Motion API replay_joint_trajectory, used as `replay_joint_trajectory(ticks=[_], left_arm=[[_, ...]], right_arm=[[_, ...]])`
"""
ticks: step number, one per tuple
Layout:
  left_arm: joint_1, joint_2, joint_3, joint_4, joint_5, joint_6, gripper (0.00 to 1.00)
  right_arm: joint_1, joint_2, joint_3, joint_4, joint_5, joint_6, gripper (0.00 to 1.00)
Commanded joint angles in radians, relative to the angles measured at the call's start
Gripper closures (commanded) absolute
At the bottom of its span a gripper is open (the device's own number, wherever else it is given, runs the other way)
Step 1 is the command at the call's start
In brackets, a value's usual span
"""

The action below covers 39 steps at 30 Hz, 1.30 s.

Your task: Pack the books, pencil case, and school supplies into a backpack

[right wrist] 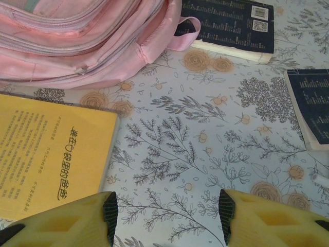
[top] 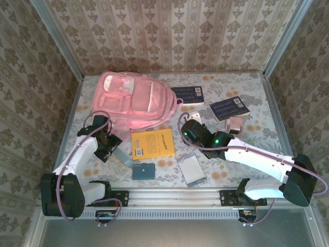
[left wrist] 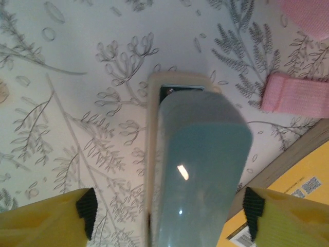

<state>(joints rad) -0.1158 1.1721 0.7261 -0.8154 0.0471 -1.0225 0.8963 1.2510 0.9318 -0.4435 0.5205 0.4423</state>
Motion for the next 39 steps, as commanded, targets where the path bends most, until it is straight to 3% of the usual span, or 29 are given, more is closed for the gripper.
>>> replay_joint_trajectory(ticks=[1, 7, 18, 21, 26, 28, 30, 36, 39], left_arm=[[0.009, 0.018, -0.004, 0.084, -0.019, -0.022, 0.31], [0.009, 0.017, -0.009, 0.106, -0.025, -0.018, 0.50], [0.010, 0.044, -0.047, 0.134, 0.003, -0.019, 0.50], [0.010, 0.043, -0.048, 0.146, 0.016, -0.019, 0.59], [0.011, 0.013, -0.025, 0.125, 0.028, 0.002, 0.85], [0.011, -0.022, -0.007, 0.090, 0.028, 0.015, 0.89], [0.012, -0.074, 0.013, 0.051, 0.028, 0.031, 0.90], [0.016, -0.247, 0.100, -0.043, 0.037, 0.059, 0.89], [0.016, -0.302, 0.114, 0.007, 0.124, 0.014, 0.89]], right_arm=[[-0.002, 0.017, -0.008, 0.025, 0.009, 0.012, 0.43], [-0.003, 0.012, -0.016, 0.022, 0.008, 0.011, 0.43], [-0.001, 0.022, 0.001, 0.013, 0.000, 0.004, 0.43], [0.000, 0.027, 0.001, 0.007, -0.002, 0.006, 0.43], [0.002, 0.014, 0.002, -0.002, -0.009, 0.010, 0.43], [0.003, 0.001, 0.004, -0.008, -0.019, 0.011, 0.43], [0.001, -0.015, 0.003, 0.002, -0.063, 0.006, 0.43], [-0.008, -0.051, 0.013, 0.096, -0.347, 0.001, 0.39], [-0.031, -0.036, 0.039, 0.130, -0.540, 0.030, 0.25]])
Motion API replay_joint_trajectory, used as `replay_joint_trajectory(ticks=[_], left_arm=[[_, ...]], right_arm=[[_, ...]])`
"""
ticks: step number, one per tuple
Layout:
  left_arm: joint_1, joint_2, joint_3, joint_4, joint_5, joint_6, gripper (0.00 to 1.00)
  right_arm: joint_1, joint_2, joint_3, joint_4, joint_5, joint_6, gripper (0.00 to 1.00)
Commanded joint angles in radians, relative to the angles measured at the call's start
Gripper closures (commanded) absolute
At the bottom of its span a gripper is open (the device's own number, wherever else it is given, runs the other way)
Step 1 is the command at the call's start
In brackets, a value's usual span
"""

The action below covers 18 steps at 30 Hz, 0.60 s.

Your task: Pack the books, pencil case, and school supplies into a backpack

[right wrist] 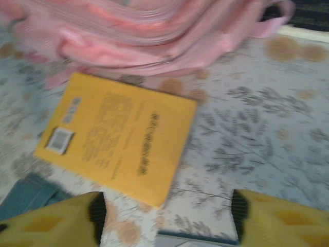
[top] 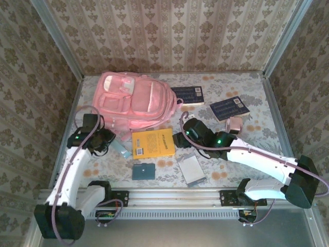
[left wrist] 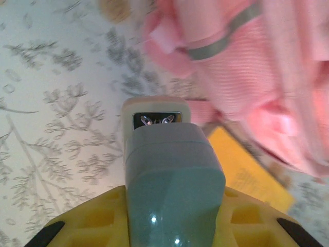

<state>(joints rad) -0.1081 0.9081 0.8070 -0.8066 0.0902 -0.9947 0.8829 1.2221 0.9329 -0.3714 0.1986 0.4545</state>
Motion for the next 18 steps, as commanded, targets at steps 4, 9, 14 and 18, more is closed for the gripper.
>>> replay_joint_trajectory(ticks=[4, 9, 14, 18], left_arm=[[0.002, -0.025, 0.015, 0.118, 0.240, -0.138, 0.92], [-0.113, 0.001, 0.042, 0.256, 0.255, -0.186, 0.96], [-0.223, 0.071, 0.052, 0.416, 0.306, -0.189, 0.95], [-0.280, 0.107, 0.071, 0.448, 0.299, -0.166, 0.96]], right_arm=[[-0.065, 0.017, 0.028, 0.182, -0.516, 0.085, 0.11], [-0.131, 0.088, -0.016, 0.438, -0.818, 0.261, 0.00], [-0.136, 0.229, 0.001, 0.549, -0.933, 0.359, 0.00], [-0.136, 0.282, -0.007, 0.623, -0.939, 0.412, 0.00]])
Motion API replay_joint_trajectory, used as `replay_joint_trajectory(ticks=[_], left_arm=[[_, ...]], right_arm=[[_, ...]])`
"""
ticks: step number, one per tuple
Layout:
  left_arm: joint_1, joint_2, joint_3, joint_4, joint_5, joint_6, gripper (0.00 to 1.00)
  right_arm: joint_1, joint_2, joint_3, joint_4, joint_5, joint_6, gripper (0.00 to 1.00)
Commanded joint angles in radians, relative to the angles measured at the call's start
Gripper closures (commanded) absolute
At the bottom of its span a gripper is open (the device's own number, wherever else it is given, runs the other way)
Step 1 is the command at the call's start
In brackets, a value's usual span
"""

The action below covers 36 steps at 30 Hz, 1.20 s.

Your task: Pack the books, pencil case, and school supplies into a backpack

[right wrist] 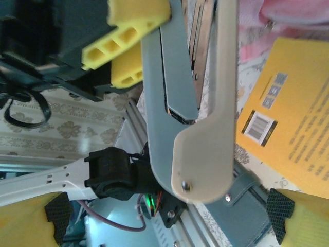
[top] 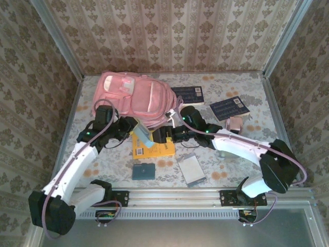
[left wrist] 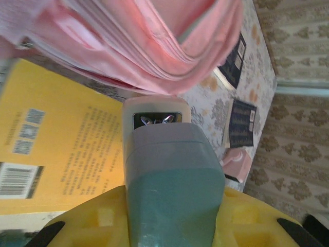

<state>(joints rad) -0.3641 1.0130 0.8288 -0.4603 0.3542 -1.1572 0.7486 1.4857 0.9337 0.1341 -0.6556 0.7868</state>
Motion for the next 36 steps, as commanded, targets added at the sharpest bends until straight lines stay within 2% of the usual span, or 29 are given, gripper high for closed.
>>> replay_joint_trajectory(ticks=[1, 3, 6, 11, 16, 22, 27, 36], left_arm=[[-0.034, 0.005, 0.049, 0.119, 0.035, 0.001, 0.96], [-0.044, 0.002, 0.042, 0.159, 0.054, 0.008, 0.96], [-0.048, -0.006, 0.009, 0.272, 0.106, 0.016, 0.96], [-0.049, -0.049, -0.074, 0.479, 0.169, 0.006, 0.98], [-0.048, -0.080, -0.108, 0.574, 0.195, 0.001, 1.00], [-0.050, -0.097, -0.136, 0.626, 0.209, -0.001, 1.00], [-0.050, -0.132, -0.174, 0.635, 0.182, 0.001, 1.00], [-0.054, -0.140, -0.222, 0.723, 0.175, -0.035, 1.00]], right_arm=[[-0.002, 0.021, -0.015, 0.132, -0.064, 0.095, 0.00], [-0.007, 0.022, -0.048, 0.200, -0.035, 0.140, 0.00], [-0.021, 0.030, -0.124, 0.392, -0.005, 0.270, 0.00], [-0.047, 0.114, -0.214, 0.808, -0.023, 0.527, 0.00], [-0.057, 0.210, -0.262, 1.190, 0.006, 0.730, 0.00], [-0.055, 0.158, -0.285, 1.213, 0.055, 0.712, 0.01], [-0.066, 0.080, -0.310, 1.211, 0.096, 0.721, 0.05], [-0.052, 0.031, -0.309, 1.210, 0.099, 0.744, 0.25]])
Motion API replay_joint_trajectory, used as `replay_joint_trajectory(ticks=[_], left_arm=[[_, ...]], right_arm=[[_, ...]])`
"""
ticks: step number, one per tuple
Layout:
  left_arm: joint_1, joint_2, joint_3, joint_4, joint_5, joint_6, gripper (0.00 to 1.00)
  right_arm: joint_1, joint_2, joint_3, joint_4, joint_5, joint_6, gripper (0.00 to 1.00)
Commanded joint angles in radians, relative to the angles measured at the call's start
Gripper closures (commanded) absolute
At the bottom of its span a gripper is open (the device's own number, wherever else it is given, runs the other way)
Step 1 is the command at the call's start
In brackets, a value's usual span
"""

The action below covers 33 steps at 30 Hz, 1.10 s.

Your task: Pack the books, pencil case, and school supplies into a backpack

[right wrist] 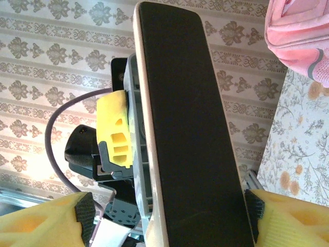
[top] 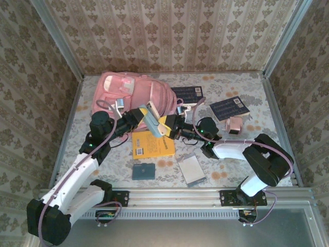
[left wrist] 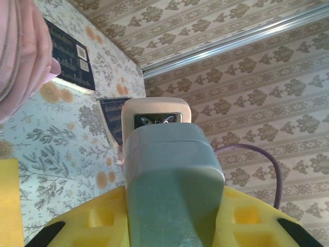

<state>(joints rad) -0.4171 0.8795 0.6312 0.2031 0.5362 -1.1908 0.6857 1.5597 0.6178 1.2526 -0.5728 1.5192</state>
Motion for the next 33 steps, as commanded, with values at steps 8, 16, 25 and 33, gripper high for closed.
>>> replay_joint_trajectory(ticks=[8, 16, 25, 33], left_arm=[[-0.008, -0.011, -0.051, 0.104, -0.024, -0.028, 1.00], [-0.018, -0.005, -0.072, 0.111, -0.047, -0.039, 0.93], [-0.018, -0.010, -0.055, 0.018, -0.065, -0.003, 0.45], [0.016, -0.027, 0.069, -0.343, -0.156, 0.228, 0.23]], right_arm=[[0.051, -0.036, 0.030, 0.092, 0.020, 0.017, 0.35], [0.063, -0.044, 0.039, 0.088, 0.035, 0.018, 0.45], [0.032, -0.049, -0.010, 0.077, 0.066, 0.003, 0.63], [-0.127, -0.222, -0.101, -0.247, 0.099, -0.135, 0.69]])
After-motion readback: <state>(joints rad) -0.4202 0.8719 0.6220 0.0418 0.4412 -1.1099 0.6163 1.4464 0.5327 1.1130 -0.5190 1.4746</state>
